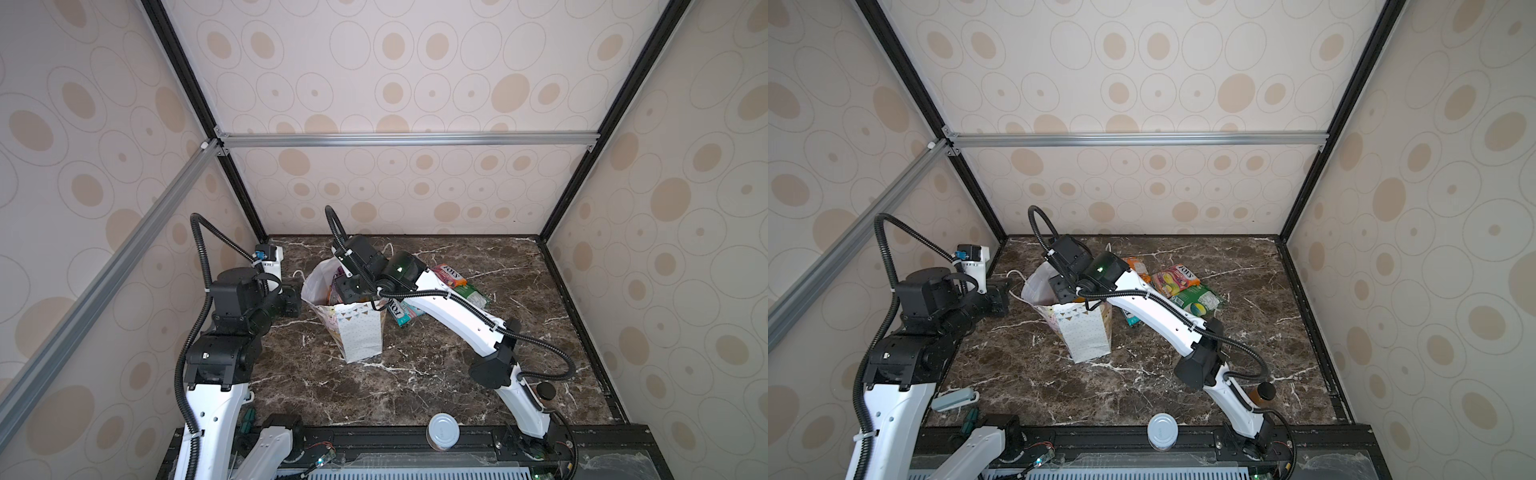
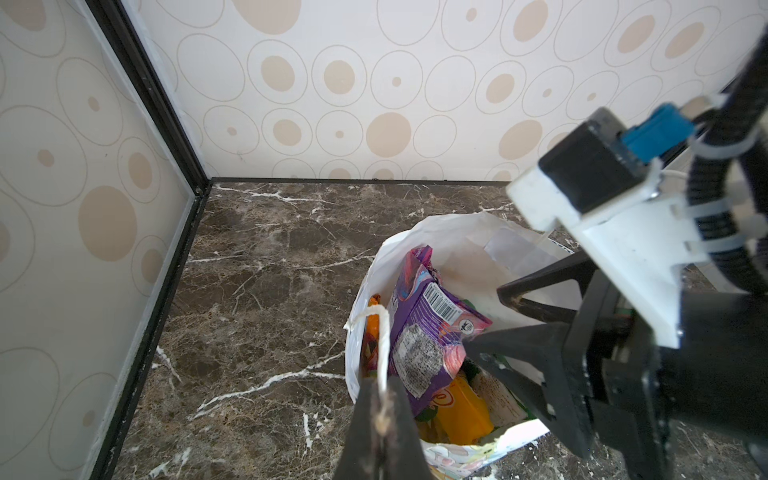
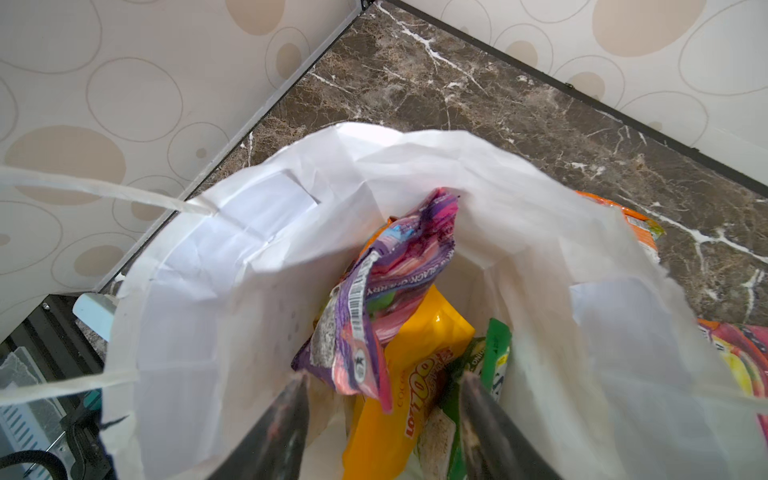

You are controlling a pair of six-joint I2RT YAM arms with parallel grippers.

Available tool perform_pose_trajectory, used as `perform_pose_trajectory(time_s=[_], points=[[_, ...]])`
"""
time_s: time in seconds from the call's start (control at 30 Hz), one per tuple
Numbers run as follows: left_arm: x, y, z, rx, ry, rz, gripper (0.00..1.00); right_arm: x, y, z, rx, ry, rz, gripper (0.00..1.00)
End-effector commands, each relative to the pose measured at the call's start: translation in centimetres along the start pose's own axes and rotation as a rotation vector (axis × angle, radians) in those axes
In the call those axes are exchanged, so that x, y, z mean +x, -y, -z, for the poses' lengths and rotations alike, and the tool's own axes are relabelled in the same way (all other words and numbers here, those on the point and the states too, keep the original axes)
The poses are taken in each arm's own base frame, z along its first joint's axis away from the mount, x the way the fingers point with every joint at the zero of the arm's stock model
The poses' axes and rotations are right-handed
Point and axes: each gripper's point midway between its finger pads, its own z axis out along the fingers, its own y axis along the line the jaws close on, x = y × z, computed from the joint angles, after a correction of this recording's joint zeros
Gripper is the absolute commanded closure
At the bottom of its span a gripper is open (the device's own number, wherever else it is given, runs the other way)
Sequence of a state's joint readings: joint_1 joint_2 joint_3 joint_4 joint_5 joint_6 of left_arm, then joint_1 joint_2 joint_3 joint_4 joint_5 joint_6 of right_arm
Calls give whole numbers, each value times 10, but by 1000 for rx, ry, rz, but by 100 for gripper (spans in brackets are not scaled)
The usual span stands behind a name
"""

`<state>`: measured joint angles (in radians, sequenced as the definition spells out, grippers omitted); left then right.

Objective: Place the snacks into the paper bag
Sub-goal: 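Raise the open right gripper out of the paper bag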

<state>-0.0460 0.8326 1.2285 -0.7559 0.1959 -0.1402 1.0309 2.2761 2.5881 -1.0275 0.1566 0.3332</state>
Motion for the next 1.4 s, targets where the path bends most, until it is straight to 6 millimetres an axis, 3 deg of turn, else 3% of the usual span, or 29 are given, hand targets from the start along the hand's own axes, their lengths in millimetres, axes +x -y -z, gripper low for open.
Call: perform_pose_trajectory(time_s=[0.0, 0.07, 0.2, 0.3, 0.37, 0.63, 0.83, 1.03, 1.2, 1.3, 1.37], points=[[-14, 1, 9, 0, 67, -18, 100, 2, 2, -13, -5, -14, -29, 43], [-14, 1, 9, -4, 66, -22, 100, 3, 6, -18, -7, -21, -37, 49], [-11, -1, 10, -11, 63, -26, 100, -1, 6, -22, -28, -15, -48, 75], [-9, -2, 8, -15, 60, -26, 100, -8, 0, -18, -66, 7, -51, 93], [-7, -2, 8, -20, 59, -25, 100, -15, -9, -13, -116, 27, -51, 100], [-6, -8, 9, -54, 55, -41, 100, -53, -42, 38, -329, 158, -49, 100], [-5, -10, 9, -61, 55, -41, 100, -49, -52, 42, -468, 141, -104, 100], [-7, -10, 10, -66, 55, -44, 100, -27, -5, 26, -221, 77, -72, 99], [-8, -10, 9, -68, 51, -46, 100, -3, 33, 23, -2, -17, 12, 81], [-11, -10, 10, -70, 57, -50, 100, -1, 48, 34, 83, -32, 42, 63], [-13, -11, 10, -75, 59, -52, 100, -4, 54, 45, 132, -13, 62, 58]])
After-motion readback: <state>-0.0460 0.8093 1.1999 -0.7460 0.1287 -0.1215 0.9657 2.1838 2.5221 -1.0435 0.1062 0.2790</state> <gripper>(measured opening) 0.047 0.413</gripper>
